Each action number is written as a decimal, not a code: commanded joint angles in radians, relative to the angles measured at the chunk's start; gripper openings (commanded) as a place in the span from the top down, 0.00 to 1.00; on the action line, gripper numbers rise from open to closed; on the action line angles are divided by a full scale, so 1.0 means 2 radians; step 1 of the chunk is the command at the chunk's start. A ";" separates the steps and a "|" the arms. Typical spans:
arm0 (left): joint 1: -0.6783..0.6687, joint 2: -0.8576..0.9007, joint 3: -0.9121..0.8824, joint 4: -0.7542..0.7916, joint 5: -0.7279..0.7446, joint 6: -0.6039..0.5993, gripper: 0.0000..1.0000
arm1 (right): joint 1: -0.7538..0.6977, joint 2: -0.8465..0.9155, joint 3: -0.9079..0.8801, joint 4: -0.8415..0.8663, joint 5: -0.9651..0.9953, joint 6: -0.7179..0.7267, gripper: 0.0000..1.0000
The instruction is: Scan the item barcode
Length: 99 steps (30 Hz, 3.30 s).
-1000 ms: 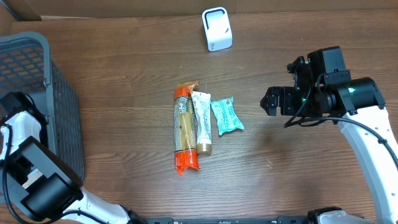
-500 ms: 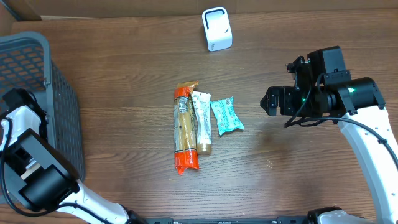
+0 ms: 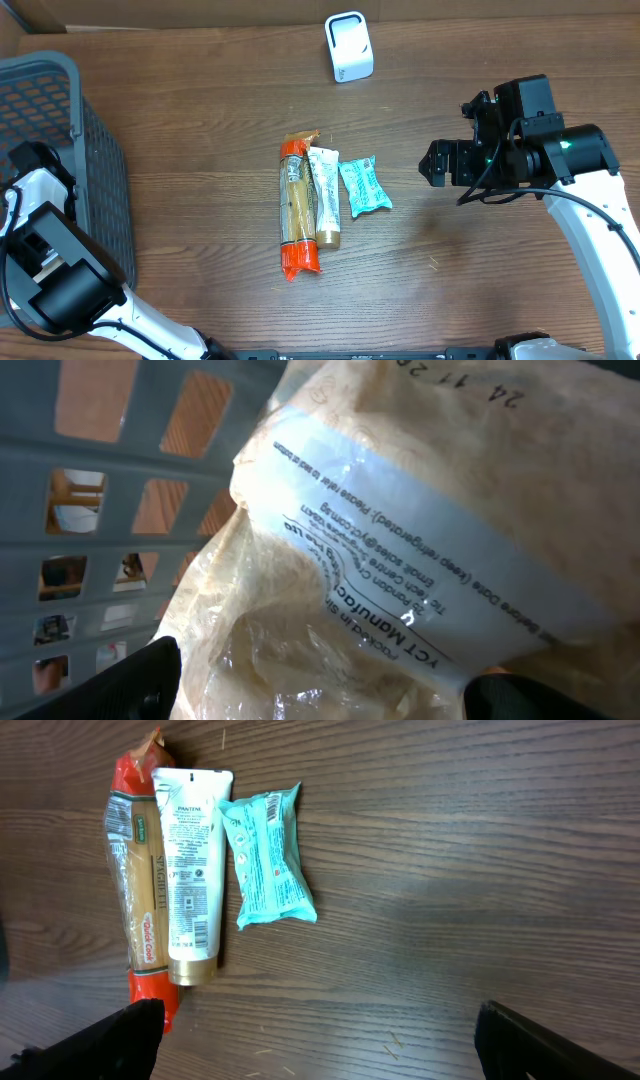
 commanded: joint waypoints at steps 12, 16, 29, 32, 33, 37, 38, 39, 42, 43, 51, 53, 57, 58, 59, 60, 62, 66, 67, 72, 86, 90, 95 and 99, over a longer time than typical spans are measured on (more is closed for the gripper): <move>0.014 0.113 -0.101 0.046 0.115 -0.002 0.15 | 0.002 0.000 0.011 -0.001 -0.002 -0.002 0.00; 0.014 0.113 -0.105 0.050 0.116 -0.003 0.36 | 0.002 0.000 0.011 -0.001 -0.002 -0.002 0.00; 0.013 0.113 -0.044 0.004 0.188 -0.003 0.96 | 0.002 0.000 0.011 0.001 -0.002 -0.002 0.00; 0.013 0.113 0.008 -0.042 0.229 -0.003 0.96 | 0.002 0.000 0.011 0.005 -0.002 -0.002 0.00; 0.013 0.113 0.029 -0.060 0.241 -0.003 0.96 | 0.002 0.000 0.011 0.005 -0.002 -0.002 0.00; 0.013 0.113 0.121 -0.138 0.282 -0.003 0.96 | 0.002 0.000 0.011 0.006 -0.002 -0.002 0.00; 0.013 0.113 0.142 -0.154 0.290 -0.003 0.96 | 0.002 0.000 0.011 0.006 -0.002 -0.002 0.00; 0.013 0.113 0.169 -0.174 0.303 -0.003 0.96 | 0.002 0.000 0.011 0.006 -0.002 -0.002 0.00; 0.013 0.113 0.250 -0.226 0.350 0.001 0.96 | 0.002 0.000 0.011 0.006 -0.002 -0.002 0.00; 0.012 0.113 0.284 -0.246 0.373 0.003 0.96 | 0.002 0.000 0.011 0.006 -0.002 -0.002 0.00; 0.004 0.110 0.525 -0.367 0.497 0.032 0.96 | 0.002 0.000 0.011 0.006 -0.002 -0.002 0.00; 0.002 0.109 0.580 -0.390 0.509 0.038 0.96 | 0.002 0.000 0.011 0.006 -0.002 -0.002 0.00; 0.002 0.109 0.642 -0.428 0.490 0.038 0.94 | 0.002 0.000 0.011 0.005 -0.002 -0.002 0.00; 0.003 0.109 0.643 -0.436 0.473 0.035 0.81 | 0.002 0.000 0.011 0.005 -0.002 -0.002 0.00; 0.004 0.109 0.642 -0.442 0.459 0.029 0.63 | 0.002 0.000 0.011 0.005 -0.002 -0.002 0.00; 0.005 0.111 0.638 -0.449 0.439 0.016 0.50 | 0.002 0.000 0.011 0.005 -0.002 -0.002 0.00; 0.009 0.113 0.626 -0.457 0.421 -0.006 0.31 | 0.002 0.000 0.011 0.005 -0.002 -0.002 0.00; 0.023 0.113 0.583 -0.458 0.422 -0.015 0.27 | 0.002 0.000 0.011 0.005 -0.002 -0.002 0.00; 0.028 0.113 0.573 -0.457 0.422 -0.015 0.26 | 0.002 0.000 0.011 0.005 -0.002 -0.002 0.00; 0.062 0.113 0.539 -0.459 0.422 -0.015 0.25 | 0.002 0.000 0.011 0.007 -0.002 -0.004 0.00; 0.102 0.095 0.532 -0.473 0.466 0.009 0.34 | 0.002 0.000 0.011 0.014 -0.002 -0.004 0.00; 0.086 0.050 0.532 -0.473 0.469 0.012 0.35 | 0.002 0.000 0.011 0.013 -0.002 -0.004 0.00; 0.062 -0.041 0.530 -0.473 0.465 0.016 0.34 | 0.002 0.000 0.011 0.012 -0.002 -0.004 0.00; 0.057 -0.103 0.513 -0.473 0.456 0.013 0.32 | 0.002 0.000 0.011 0.012 -0.002 -0.004 0.00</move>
